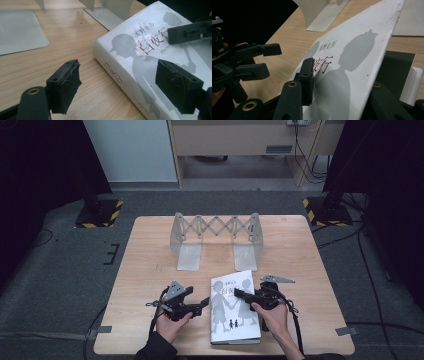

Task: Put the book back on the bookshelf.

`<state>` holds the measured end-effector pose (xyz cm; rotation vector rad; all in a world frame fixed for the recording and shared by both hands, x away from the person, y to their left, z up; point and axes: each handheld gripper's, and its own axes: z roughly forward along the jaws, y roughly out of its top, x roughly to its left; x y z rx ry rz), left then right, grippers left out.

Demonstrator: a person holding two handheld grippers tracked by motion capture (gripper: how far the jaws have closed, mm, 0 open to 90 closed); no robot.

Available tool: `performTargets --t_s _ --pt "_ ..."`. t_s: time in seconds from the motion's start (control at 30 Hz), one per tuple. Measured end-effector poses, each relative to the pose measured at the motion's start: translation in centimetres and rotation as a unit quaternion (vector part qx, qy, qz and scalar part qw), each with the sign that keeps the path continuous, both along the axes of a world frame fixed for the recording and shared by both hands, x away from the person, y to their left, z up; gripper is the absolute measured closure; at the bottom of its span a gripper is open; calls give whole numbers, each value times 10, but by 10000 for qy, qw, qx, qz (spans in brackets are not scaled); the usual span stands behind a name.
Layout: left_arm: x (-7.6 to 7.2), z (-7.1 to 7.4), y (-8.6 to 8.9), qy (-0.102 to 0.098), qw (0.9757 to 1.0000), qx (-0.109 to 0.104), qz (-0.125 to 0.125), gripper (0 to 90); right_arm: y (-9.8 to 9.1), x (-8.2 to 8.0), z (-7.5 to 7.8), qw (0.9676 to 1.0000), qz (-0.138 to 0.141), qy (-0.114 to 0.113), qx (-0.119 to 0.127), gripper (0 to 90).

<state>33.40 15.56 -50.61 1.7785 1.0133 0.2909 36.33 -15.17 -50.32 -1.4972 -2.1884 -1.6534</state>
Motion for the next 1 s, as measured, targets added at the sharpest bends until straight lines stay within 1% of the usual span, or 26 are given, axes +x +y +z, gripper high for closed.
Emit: performTargets --t_s 0.03,0.1,0.2,0.27,0.3,0.33,0.4,0.47,0.63,0.7,0.77,0.83,0.9,0.93,0.97,1.0 --pt "0 0 0 0 10000 0 0 192 0 0 0 10000 0 0 0 642" --pt "0 1 -1 -22 10000 -39 -19 192 0 -1 4 10000 -13 -31 47 669" --pt "-1 2 -6 12 9998 -160 -122 192 0 -2 8 9999 1 -48 157 701" --pt "-2 2 -7 38 9997 -193 -154 192 0 -3 9 9998 30 -75 183 710" --pt "-2 1 -10 49 9996 -202 -198 192 0 -4 12 9995 34 -119 282 729" --pt "-2 1 -10 49 9996 -202 -198 192 0 -4 14 9994 44 -136 308 733" --pt "-3 0 -13 73 9993 -217 -297 189 0 -4 16 9993 86 -166 332 734" --pt "-4 -2 -15 97 9993 -190 -323 184 0 -4 18 9994 106 -196 268 734" --pt "-5 -6 -21 164 9990 -100 -414 179 -1 -4 19 9998 119 -83 128 740" --pt "-5 -8 -23 185 9988 -32 -454 179 -2 -4 20 9998 145 -102 113 747" --pt "-5 -9 -24 194 9987 -39 -465 178 -2 -5 21 9997 176 -116 151 763" --pt "-5 -10 -25 194 9987 -38 -472 177 -2 -5 22 9994 191 -60 288 783" --pt "-6 -11 -28 198 9985 6 -506 177 -2 -6 23 9991 192 -68 384 798" --pt "-6 -12 -29 197 9984 -26 -523 175 -2 -7 24 9989 191 -64 415 801" --pt "-6 -12 -29 197 9984 -26 -523 168 -2 -7 26 9989 210 -114 406 804" --pt "-7 -12 -29 207 9984 -86 -521 166 -2 -8 27 9988 214 -132 432 808"
